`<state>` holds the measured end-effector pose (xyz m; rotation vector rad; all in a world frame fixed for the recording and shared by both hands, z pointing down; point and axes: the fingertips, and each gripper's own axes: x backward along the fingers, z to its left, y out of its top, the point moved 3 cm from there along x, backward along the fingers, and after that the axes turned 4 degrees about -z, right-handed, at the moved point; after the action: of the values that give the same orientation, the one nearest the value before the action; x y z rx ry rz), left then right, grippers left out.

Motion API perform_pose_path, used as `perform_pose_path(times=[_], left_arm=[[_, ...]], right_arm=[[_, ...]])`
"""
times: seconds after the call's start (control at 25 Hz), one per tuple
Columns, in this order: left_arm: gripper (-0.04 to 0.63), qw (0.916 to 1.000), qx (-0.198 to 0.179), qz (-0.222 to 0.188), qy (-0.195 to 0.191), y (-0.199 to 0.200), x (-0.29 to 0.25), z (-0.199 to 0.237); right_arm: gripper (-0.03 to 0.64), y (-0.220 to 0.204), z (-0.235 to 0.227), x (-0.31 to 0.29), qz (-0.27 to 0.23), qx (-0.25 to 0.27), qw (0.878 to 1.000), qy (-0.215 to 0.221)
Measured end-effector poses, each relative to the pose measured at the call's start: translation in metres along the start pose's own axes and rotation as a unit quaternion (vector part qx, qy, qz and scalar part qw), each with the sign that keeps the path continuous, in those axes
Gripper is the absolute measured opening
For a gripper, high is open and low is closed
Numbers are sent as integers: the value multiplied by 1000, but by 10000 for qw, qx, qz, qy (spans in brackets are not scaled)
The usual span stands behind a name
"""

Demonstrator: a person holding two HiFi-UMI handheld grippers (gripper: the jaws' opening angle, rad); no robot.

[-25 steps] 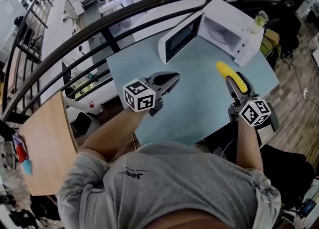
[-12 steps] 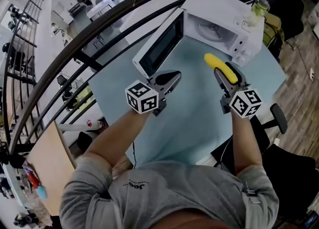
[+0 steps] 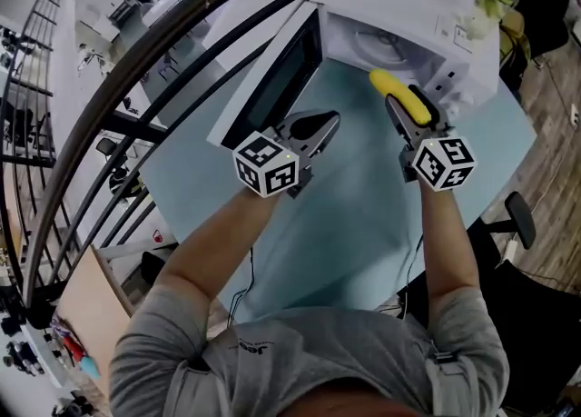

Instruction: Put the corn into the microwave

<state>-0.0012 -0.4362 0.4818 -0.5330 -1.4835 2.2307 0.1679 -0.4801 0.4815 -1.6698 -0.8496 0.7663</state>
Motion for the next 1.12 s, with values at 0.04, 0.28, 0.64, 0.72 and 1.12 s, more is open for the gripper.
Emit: perform_pose_path(times=[0.04,0.28,0.64,0.72,1.12], left_arm=[[18,10000,9,-13,-12,-3,-8,6],[18,9999,124,-94,-13,-23,-51,39],[18,9996,-71,-282,-18,-28,-101,68],[18,9995,-62,-320,13,-29,-108,74],[18,9992,-32,-385,78,-36,-132,89]], right_arm=[[252,-4,-6,-9,11,56,10000,-49],[252,-32,-33,-59,128,394,9986,-333],[252,-53,-75,-108,283,1018,9908,-842],[252,-54,-85,-117,318,1106,9885,-978],[252,-60,-113,-156,632,1646,9749,-1357]])
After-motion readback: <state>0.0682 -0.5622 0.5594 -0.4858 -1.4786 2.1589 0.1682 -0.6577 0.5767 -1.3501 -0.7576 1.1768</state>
